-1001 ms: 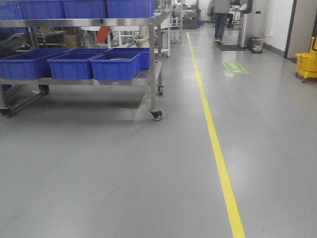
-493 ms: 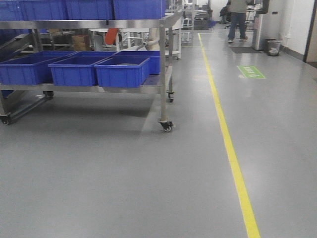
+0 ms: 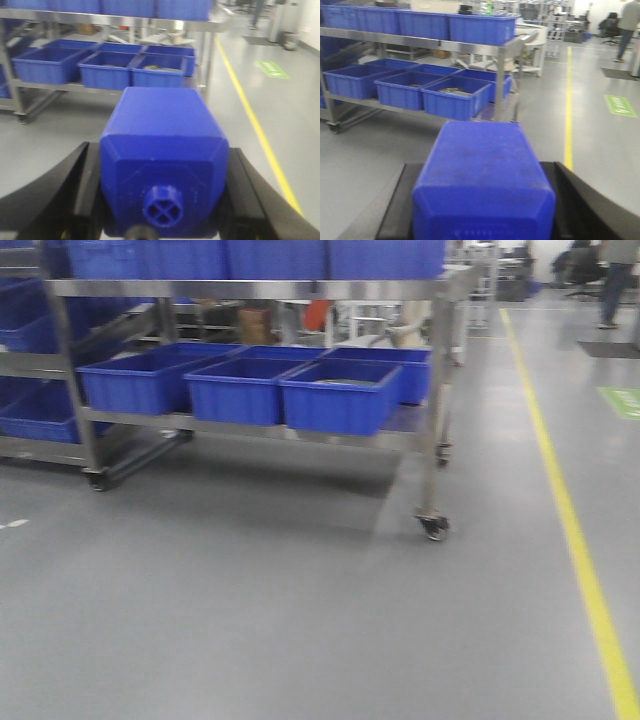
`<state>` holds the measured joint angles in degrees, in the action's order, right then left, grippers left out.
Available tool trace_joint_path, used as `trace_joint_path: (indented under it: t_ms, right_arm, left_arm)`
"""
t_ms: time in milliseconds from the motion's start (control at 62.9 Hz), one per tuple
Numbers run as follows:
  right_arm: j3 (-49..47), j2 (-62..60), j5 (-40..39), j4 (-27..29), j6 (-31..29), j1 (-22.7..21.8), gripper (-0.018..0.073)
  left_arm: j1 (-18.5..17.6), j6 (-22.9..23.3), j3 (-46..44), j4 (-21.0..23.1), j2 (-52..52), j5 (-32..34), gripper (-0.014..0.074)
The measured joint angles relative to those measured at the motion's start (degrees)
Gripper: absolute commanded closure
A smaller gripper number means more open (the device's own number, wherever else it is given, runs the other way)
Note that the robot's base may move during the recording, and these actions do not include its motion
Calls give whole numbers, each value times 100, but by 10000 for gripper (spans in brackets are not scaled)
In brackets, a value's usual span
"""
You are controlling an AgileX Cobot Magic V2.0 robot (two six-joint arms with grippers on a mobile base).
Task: Pick and sort blue part to right shelf
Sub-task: 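Drive along the aisle to the shelf of open blue bins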
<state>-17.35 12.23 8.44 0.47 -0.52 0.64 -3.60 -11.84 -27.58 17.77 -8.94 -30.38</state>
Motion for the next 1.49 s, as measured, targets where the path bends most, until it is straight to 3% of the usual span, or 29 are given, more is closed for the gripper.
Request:
trace_joint_path:
  t_ms: [1494]
  right_arm:
    - [0,0,0,0,0,0,145]
  left_arm:
    - [0,0,0,0,0,0,328]
